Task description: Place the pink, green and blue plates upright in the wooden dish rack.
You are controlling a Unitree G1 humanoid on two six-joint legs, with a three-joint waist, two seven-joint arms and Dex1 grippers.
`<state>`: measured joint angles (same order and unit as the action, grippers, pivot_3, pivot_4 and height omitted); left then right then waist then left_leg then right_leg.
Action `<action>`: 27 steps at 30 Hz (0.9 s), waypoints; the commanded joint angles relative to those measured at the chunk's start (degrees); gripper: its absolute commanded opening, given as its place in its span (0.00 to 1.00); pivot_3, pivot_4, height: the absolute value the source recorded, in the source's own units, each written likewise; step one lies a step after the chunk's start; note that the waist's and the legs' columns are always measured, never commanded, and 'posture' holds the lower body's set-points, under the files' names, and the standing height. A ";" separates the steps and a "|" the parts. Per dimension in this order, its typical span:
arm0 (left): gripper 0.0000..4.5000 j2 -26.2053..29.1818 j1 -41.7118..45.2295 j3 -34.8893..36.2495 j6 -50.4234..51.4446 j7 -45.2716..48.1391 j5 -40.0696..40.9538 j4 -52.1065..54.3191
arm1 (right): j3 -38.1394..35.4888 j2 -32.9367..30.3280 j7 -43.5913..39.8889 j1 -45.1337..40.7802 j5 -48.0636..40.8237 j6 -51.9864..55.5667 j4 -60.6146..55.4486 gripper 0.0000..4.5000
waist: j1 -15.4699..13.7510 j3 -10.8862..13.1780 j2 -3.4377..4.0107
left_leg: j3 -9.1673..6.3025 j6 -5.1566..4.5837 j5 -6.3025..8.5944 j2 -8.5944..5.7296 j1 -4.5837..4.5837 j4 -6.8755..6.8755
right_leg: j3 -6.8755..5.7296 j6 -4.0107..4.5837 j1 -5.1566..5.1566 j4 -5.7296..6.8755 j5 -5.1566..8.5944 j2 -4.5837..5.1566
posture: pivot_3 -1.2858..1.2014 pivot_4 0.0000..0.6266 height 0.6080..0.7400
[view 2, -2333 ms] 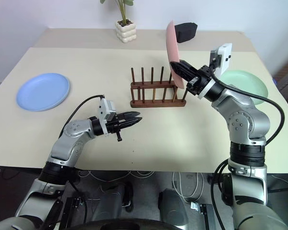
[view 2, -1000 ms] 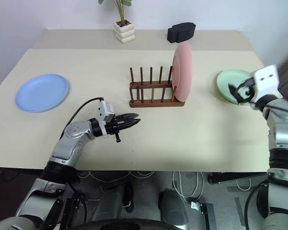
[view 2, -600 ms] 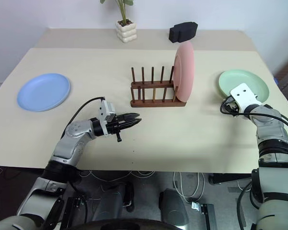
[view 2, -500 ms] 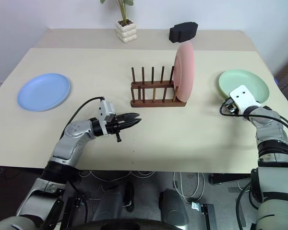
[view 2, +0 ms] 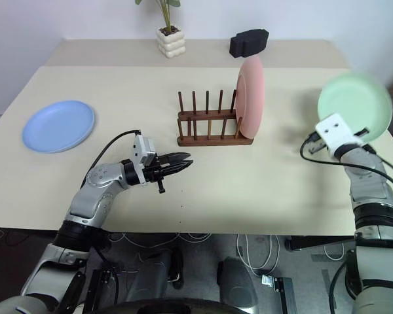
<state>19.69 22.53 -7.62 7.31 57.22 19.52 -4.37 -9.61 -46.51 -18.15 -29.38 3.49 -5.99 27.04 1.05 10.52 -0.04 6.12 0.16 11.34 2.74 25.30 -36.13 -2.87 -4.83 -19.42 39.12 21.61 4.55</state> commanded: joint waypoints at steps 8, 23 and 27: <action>0.20 -0.58 1.00 0.54 -2.41 1.00 0.25 -1.54 | -4.51 5.08 -10.13 -13.55 -28.93 18.99 -39.12 0.02 | -0.30 -0.02 -0.04 | -0.08 0.04 -0.02 0.04 0.00 0.02 | 0.00 0.01 0.02 -0.01 0.00 -0.04 | 0.52 0.24 0.94; 0.20 -0.37 -0.27 0.82 -3.06 0.07 -0.03 -1.32 | -0.28 24.17 -5.51 -6.69 -64.82 44.39 -47.50 0.02 | -0.28 -0.02 -0.08 | -0.13 -0.39 0.23 0.00 0.06 0.00 | -0.05 0.01 0.02 0.00 -0.01 0.06 | 0.52 0.24 0.94; 0.20 -0.15 -0.47 0.91 -2.87 0.11 0.13 -0.98 | -0.37 25.21 -5.47 -6.34 -64.48 45.05 -45.20 0.02 | -0.26 -0.02 -0.08 | -0.13 -0.39 0.23 0.01 0.06 0.02 | -0.05 0.01 -0.01 0.00 -0.01 0.04 | 0.52 0.24 0.94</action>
<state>19.33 22.30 -7.63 5.36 57.28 19.27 -6.71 -8.73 -21.81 -23.64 -35.04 -59.94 39.36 -17.48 0.79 10.51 -0.12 6.00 -0.22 11.57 2.74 25.36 -36.09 -2.92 -4.82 -19.43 39.13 21.60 4.58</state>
